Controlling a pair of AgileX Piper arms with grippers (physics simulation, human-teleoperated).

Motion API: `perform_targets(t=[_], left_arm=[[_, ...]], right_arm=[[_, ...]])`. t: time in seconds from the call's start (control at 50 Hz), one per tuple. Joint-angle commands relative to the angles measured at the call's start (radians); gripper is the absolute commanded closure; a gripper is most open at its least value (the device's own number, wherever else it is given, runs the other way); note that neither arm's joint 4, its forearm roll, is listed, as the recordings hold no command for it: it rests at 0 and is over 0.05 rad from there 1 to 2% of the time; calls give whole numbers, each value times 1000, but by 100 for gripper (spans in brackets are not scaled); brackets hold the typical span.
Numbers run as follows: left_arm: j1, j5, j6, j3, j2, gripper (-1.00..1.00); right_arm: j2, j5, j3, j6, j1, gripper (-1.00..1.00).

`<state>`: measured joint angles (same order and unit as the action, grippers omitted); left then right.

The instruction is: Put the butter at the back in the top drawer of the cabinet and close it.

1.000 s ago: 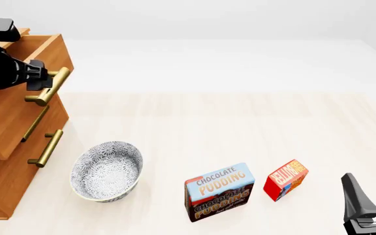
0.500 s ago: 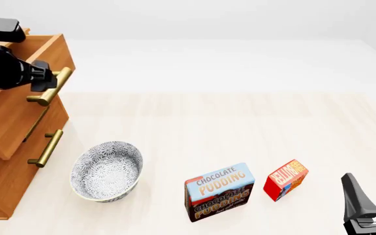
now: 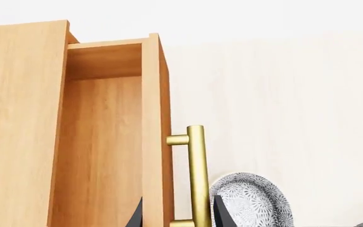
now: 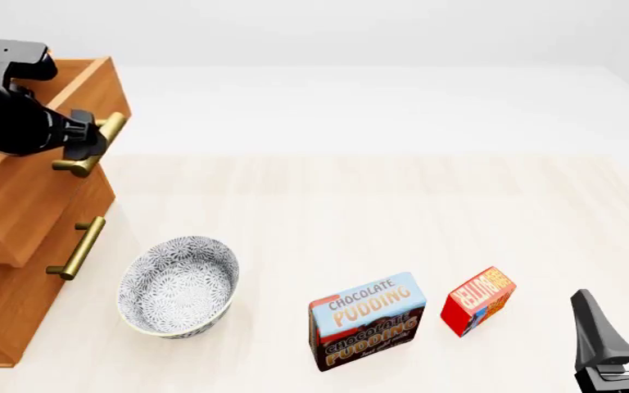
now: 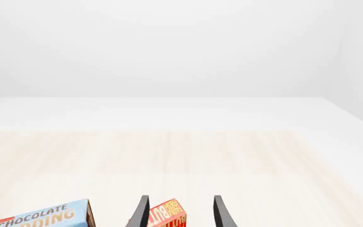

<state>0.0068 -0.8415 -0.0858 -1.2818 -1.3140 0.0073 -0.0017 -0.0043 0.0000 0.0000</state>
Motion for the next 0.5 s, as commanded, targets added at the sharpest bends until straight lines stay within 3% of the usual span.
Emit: perform_targets(t=[0.02,0.5], left_arm=[[-17,6,-5,15,-5,-100],[-42,17,-6,35,1,-100]], right_arm=[[0,0,0,0,0,-100],[0,0,0,0,0,-100]])
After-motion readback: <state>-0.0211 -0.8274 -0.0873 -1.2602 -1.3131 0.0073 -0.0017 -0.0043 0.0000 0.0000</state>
